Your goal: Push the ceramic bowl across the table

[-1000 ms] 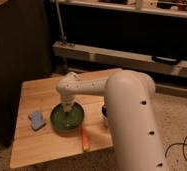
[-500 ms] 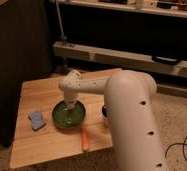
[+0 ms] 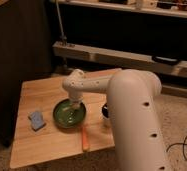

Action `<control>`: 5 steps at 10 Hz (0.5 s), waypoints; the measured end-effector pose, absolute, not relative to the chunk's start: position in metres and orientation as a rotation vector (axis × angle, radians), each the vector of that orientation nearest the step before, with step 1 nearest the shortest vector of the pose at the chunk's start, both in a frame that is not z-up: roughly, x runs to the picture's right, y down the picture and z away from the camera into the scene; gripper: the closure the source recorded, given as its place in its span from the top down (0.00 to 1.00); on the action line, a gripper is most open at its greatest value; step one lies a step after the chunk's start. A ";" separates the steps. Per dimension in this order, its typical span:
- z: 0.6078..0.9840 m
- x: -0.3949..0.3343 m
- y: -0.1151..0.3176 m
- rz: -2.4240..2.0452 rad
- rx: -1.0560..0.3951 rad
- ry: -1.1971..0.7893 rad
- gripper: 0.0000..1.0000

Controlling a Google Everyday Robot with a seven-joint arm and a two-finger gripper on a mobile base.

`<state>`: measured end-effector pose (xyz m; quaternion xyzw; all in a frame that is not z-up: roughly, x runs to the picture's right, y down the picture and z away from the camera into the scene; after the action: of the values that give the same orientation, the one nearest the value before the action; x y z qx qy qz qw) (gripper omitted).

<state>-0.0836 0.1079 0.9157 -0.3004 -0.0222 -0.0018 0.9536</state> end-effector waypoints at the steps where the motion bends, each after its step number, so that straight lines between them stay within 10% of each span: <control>1: 0.918 -0.070 0.111 0.012 -0.615 -0.037 0.00; 5: 0.918 -0.063 0.113 0.013 -0.616 -0.039 0.00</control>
<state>-0.0630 0.1132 0.9175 -0.3033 -0.0191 0.0066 0.9527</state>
